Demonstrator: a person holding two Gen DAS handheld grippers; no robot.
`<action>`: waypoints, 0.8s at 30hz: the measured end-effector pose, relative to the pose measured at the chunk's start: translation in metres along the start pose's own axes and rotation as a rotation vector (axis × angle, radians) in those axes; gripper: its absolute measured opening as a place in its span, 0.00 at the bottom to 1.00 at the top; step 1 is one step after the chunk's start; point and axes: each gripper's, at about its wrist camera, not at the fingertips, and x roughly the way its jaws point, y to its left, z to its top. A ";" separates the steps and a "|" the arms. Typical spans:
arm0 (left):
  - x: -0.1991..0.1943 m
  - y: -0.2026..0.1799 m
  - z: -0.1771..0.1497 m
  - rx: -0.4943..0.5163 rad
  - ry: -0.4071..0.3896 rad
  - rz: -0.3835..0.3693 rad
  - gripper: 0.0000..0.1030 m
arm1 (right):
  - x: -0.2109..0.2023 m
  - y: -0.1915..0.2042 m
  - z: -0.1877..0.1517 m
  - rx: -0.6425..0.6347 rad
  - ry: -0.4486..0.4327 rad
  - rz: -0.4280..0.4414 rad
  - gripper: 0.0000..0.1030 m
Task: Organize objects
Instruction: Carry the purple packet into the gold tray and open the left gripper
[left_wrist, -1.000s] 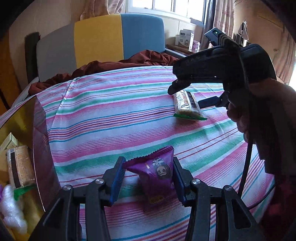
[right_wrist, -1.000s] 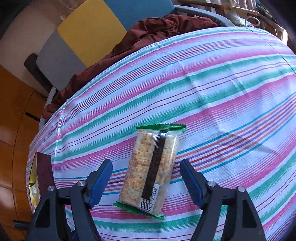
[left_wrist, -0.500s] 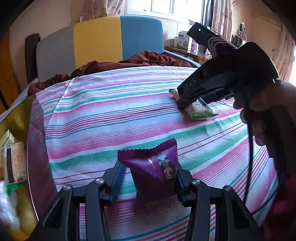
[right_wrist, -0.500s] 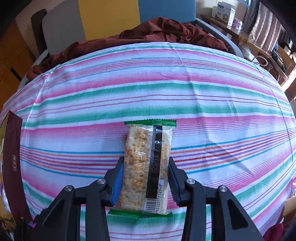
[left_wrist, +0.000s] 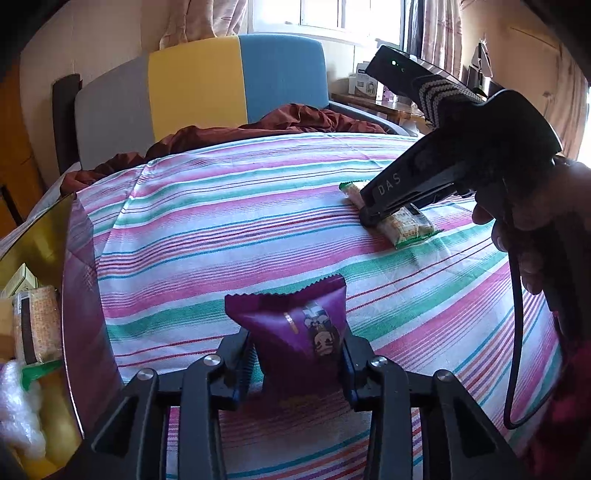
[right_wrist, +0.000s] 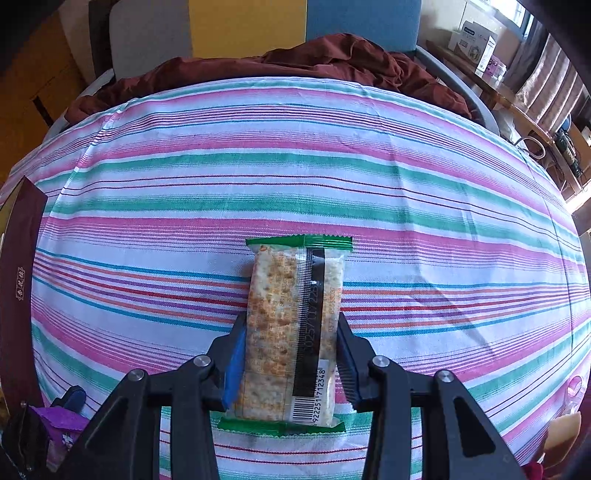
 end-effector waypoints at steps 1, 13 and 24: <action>0.000 -0.001 0.000 0.005 0.000 0.004 0.37 | -0.001 0.001 -0.002 -0.003 -0.002 -0.002 0.42; -0.007 -0.003 -0.002 0.012 0.023 0.016 0.32 | -0.006 0.007 -0.007 -0.016 -0.025 -0.017 0.42; -0.039 -0.003 0.008 -0.004 -0.022 -0.014 0.32 | -0.013 0.007 -0.013 -0.027 -0.041 -0.025 0.42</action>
